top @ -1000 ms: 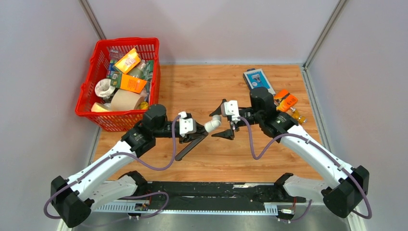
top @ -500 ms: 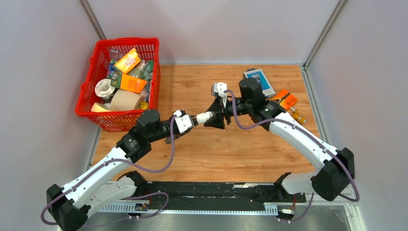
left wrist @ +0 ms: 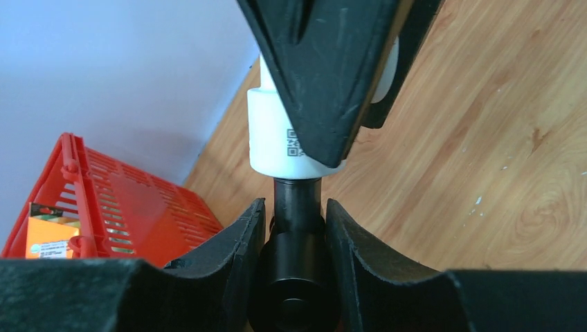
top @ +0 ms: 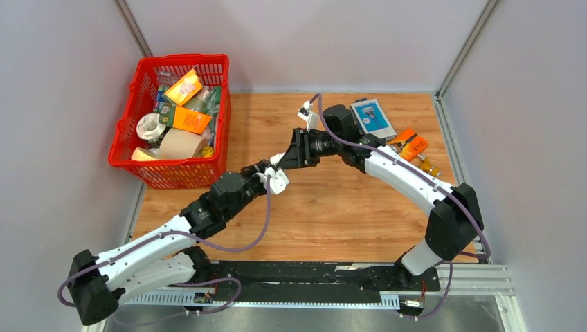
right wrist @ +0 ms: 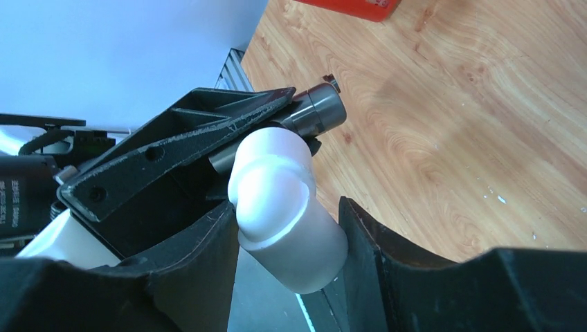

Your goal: Install the water faucets

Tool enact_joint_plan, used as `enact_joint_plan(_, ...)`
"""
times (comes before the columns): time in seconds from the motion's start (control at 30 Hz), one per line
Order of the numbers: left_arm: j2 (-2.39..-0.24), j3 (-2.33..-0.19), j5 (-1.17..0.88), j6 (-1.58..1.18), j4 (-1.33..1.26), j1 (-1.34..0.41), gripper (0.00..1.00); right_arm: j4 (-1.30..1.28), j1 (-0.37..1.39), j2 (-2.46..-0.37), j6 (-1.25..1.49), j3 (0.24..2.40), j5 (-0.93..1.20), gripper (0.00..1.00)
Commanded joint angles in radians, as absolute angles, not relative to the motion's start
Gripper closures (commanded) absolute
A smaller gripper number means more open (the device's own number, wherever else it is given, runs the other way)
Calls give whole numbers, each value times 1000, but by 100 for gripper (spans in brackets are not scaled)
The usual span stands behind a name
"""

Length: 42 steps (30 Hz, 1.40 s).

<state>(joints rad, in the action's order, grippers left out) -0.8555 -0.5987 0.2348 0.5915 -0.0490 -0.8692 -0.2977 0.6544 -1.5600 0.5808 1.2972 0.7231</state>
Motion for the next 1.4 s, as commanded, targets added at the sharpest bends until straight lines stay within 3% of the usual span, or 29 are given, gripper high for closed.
enact_joint_plan(0.0, -824, -647, 301, 675, -232, -894, 100, -290, 666, -1531, 645, 1339, 606, 87)
enact_joint_plan(0.1, -816, -667, 192, 650, -172, -891, 100, -290, 664, -1476, 476, 1367, 580, 64)
enact_joint_plan(0.23, -822, -713, 8, 612, -60, -877, 100, -290, 664, -1367, 192, 1339, 590, 41)
enact_joint_plan(0.27, -824, -735, -73, 586, -31, -858, 100, -290, 664, -1332, 107, 1318, 616, 28)
enact_joint_plan(0.3, -825, -742, -171, 574, -15, -844, 100, -290, 666, -1290, 33, 1298, 633, 0)
enact_joint_plan(0.57, -913, -876, -740, 420, 126, -669, 100, -267, 667, -909, -538, 1031, 751, 0)
enact_joint_plan(0.77, -1023, -983, -968, 379, 231, -652, 100, -282, 667, -847, -721, 969, 831, 0)
enact_joint_plan(1.03, -1074, -1028, -1051, 400, 293, -653, 100, -325, 670, -952, -775, 1015, 942, 6)
enact_joint_plan(1.23, -1085, -1034, -1063, 410, 314, -652, 100, -362, 680, -1026, -805, 1063, 950, 16)
enact_joint_plan(1.37, -1081, -1032, -1051, 419, 321, -653, 100, -383, 681, -1058, -811, 1081, 960, 28)
